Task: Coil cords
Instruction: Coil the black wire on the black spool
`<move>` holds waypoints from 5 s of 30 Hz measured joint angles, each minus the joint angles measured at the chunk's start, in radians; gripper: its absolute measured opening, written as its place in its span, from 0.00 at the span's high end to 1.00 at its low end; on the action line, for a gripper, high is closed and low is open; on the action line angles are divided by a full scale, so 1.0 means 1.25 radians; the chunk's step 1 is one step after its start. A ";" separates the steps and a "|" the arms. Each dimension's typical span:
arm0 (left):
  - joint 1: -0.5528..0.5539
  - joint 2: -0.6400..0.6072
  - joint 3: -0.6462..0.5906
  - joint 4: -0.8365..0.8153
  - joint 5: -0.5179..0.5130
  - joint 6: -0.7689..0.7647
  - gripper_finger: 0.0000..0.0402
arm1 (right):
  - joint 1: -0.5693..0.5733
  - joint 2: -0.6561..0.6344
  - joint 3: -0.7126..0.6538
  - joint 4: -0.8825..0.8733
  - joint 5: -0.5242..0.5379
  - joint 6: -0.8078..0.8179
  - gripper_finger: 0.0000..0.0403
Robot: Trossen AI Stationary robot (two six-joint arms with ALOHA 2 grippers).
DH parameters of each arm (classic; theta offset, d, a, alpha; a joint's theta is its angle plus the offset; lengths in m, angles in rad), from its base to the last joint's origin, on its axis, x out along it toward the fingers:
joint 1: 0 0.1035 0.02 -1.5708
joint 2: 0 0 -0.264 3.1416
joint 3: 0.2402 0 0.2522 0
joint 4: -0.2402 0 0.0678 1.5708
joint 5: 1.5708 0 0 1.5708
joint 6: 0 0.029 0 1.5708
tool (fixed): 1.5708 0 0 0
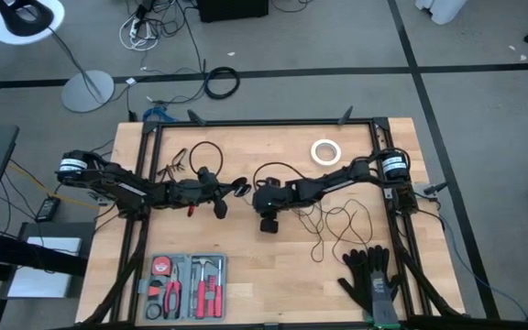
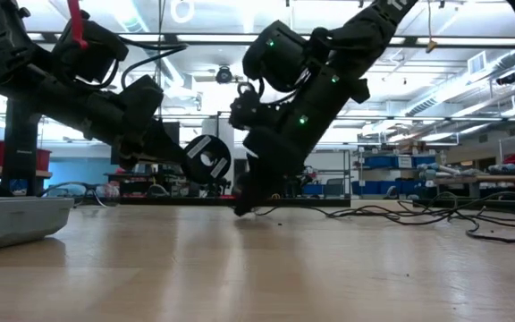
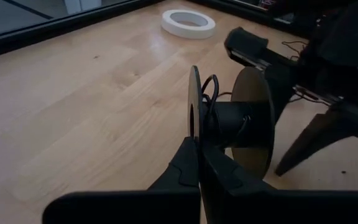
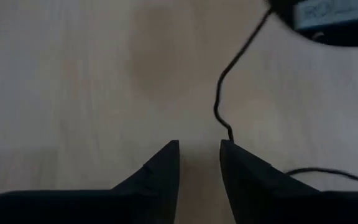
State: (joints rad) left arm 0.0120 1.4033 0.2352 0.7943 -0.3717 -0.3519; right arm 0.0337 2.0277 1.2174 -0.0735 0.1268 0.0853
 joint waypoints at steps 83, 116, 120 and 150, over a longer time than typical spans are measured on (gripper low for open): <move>0.001 0.000 0.080 0.082 -0.012 -0.124 1.00 | -0.018 -0.042 0.179 -0.200 0.034 0.091 0.98; 0.001 -0.001 -0.126 0.371 0.080 -0.139 1.00 | 0.029 -0.082 0.118 -0.309 0.172 0.056 0.99; -0.001 -0.001 -0.110 0.218 0.143 -0.118 1.00 | 0.002 -0.110 0.118 -0.308 0.167 0.043 0.99; -0.002 0.000 -0.053 -0.045 -0.071 -0.101 1.00 | -0.098 -0.130 0.118 -0.179 -0.034 -0.029 0.84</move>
State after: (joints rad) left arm 0.0101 1.4029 0.1684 0.7381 -0.4603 -0.4777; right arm -0.0887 1.8650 1.3647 -0.2970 0.0837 0.0491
